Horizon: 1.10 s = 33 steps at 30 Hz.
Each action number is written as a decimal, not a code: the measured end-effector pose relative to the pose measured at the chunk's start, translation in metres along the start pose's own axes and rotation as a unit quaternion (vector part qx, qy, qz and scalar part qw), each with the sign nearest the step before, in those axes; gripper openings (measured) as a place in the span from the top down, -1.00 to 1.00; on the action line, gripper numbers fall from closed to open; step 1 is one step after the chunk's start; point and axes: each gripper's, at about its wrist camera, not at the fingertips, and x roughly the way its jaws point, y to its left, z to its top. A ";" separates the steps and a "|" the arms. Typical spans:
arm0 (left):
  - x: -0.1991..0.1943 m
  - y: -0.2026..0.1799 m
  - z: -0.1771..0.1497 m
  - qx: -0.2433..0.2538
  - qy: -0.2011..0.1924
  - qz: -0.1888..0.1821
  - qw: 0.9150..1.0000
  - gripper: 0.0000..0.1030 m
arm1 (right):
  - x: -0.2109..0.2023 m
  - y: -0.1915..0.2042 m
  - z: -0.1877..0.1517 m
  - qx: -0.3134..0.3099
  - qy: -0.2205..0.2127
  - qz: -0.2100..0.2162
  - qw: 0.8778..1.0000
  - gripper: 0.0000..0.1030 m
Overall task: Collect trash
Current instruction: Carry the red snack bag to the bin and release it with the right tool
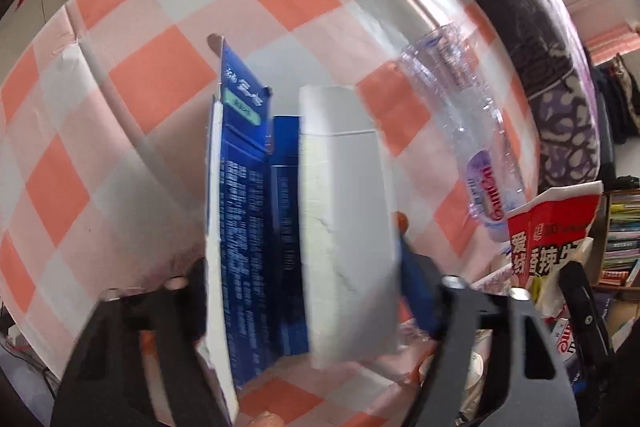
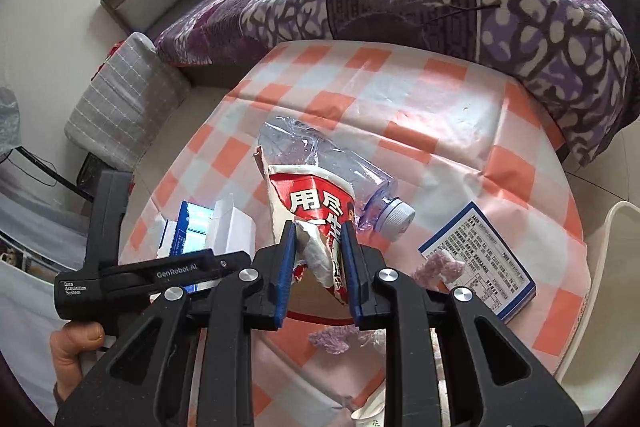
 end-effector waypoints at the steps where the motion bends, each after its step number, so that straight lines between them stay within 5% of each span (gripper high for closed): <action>1: -0.004 0.000 0.000 0.000 -0.008 -0.006 1.000 0.05 | -0.002 -0.002 0.000 0.003 -0.002 0.001 1.000 0.57; 20: -0.052 -0.053 -0.015 0.050 -0.120 -0.041 0.991 0.23 | -0.041 -0.036 0.002 0.047 -0.038 -0.016 0.998 0.58; 33: -0.066 -0.111 -0.048 0.100 -0.159 -0.076 0.979 0.23 | -0.100 -0.110 0.002 0.133 -0.096 -0.073 0.984 0.57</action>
